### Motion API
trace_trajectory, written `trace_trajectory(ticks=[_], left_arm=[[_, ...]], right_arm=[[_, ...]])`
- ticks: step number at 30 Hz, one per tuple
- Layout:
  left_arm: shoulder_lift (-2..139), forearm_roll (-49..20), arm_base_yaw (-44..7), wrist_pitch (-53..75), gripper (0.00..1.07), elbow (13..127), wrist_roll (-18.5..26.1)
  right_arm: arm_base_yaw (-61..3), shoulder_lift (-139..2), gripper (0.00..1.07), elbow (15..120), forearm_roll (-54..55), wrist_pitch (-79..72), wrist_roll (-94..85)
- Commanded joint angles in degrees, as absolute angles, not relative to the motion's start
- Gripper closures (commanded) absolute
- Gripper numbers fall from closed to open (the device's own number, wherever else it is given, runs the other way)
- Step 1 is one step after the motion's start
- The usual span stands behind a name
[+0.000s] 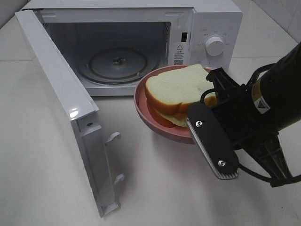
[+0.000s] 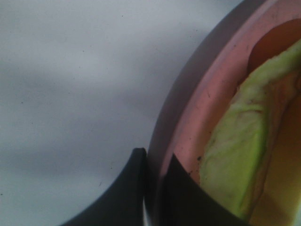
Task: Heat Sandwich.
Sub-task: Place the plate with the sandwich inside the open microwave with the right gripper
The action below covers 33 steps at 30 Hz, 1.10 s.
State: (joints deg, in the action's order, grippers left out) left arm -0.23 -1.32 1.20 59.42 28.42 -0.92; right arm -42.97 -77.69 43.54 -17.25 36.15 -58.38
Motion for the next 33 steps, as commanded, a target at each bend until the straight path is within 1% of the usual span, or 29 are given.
trace_trajectory(ticks=[1, 2, 6, 10, 14, 22, 27, 33], left_arm=[[-1.4, -1.4, 1.3, 59.3, 0.05, 28.4, -1.0], [-1.4, -1.4, 1.3, 59.3, 0.05, 28.4, -1.0], [-1.4, -1.4, 1.3, 59.3, 0.05, 28.4, -1.0], [-1.4, -1.4, 1.3, 59.3, 0.05, 28.4, -1.0], [-1.4, -1.4, 1.3, 59.3, 0.05, 28.4, -1.0], [-1.4, -1.4, 1.3, 59.3, 0.05, 28.4, -1.0], [-1.4, -1.4, 1.3, 59.3, 0.05, 28.4, -1.0], [-1.4, -1.4, 1.3, 59.3, 0.05, 28.4, -1.0]], right_arm=[[-40.4, -77.5, 1.07, 43.5, -14.7, 33.8, -65.3], [-40.4, -77.5, 1.07, 43.5, -14.7, 33.8, -65.3], [-37.1, -77.5, 1.07, 43.5, -9.0, 33.2, -76.7], [-35.2, -77.5, 1.07, 43.5, -5.0, 32.0, -82.1], [-34.6, -77.6, 1.07, 43.5, -4.8, 31.9, -85.9], [-34.8, -80.8, 1.07, 44.1, -4.8, 29.6, -86.8], [-34.8, -83.3, 1.07, 46.7, -4.8, 29.3, -86.8], [-36.8, -85.8, 1.07, 49.3, -4.8, 27.7, -87.3]])
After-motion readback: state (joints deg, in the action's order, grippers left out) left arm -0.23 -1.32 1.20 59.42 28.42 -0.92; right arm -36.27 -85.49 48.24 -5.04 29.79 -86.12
